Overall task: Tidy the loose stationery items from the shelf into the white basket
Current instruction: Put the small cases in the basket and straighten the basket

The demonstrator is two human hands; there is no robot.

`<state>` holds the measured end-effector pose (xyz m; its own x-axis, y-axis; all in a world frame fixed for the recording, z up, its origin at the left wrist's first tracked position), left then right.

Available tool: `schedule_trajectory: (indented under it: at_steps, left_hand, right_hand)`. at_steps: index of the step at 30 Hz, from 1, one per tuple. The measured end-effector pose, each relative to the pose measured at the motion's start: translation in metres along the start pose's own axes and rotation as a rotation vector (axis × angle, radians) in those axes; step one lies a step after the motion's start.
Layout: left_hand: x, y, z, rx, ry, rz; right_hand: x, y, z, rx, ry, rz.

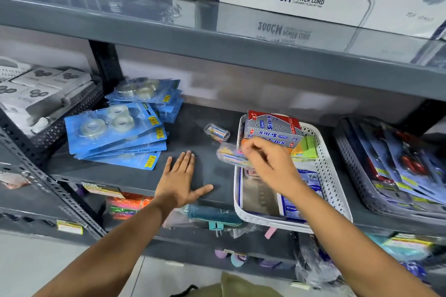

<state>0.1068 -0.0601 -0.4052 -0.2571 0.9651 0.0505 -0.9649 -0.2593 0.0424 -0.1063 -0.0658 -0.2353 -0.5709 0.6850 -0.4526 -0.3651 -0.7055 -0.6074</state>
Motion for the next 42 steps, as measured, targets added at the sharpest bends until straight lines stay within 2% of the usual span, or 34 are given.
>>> schedule_trajectory:
  at_steps: [6, 8, 11, 15, 20, 25, 29, 33, 42]
  left_hand:
    - [0.001, 0.0, 0.0, 0.002, -0.014, -0.006]
    - [0.0, 0.0, 0.001, -0.005, -0.021, -0.003]
    - [0.0, 0.0, 0.002, -0.013, -0.024, -0.003]
    - [0.0, 0.0, 0.002, -0.022, -0.025, 0.002]
    - [0.0, 0.0, 0.002, -0.013, -0.019, 0.005]
    - [0.0, 0.0, 0.002, -0.017, -0.017, 0.004]
    - [0.0, 0.0, 0.003, -0.01, -0.024, 0.004]
    - [-0.001, 0.0, 0.003, -0.008, -0.019, 0.001]
    - [-0.001, -0.002, 0.003, 0.008, -0.017, -0.006]
  right_hand:
    - [0.035, 0.072, 0.007, -0.22, -0.102, -0.666]
    - [0.049, 0.082, 0.004, -0.263, -0.14, -0.78]
    - [0.059, 0.095, 0.0, -0.28, -0.173, -0.843]
    - [0.057, 0.103, -0.006, -0.199, -0.194, -0.797]
    - [0.043, 0.102, -0.01, 0.314, -0.335, -0.5]
    - [0.044, 0.098, -0.017, 0.599, -0.328, -0.439]
    - [0.039, 0.092, -0.012, 0.608, -0.367, -0.335]
    - [0.041, 0.087, -0.014, 0.584, -0.58, -0.272]
    - [0.03, 0.089, -0.014, 0.614, -0.578, -0.225]
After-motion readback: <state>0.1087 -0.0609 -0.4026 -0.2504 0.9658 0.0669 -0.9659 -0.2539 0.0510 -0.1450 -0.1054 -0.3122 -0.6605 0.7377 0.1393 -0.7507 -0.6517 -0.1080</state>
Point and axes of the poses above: each hand's wrist, its own x-axis away from the middle knuckle, its own z-axis out of the back of the hand, y = z × x, the point moved 4 cm from there along -x, towards the middle knuckle, and after that the axes turned 14 degrees about z, right-handed, at the moved point
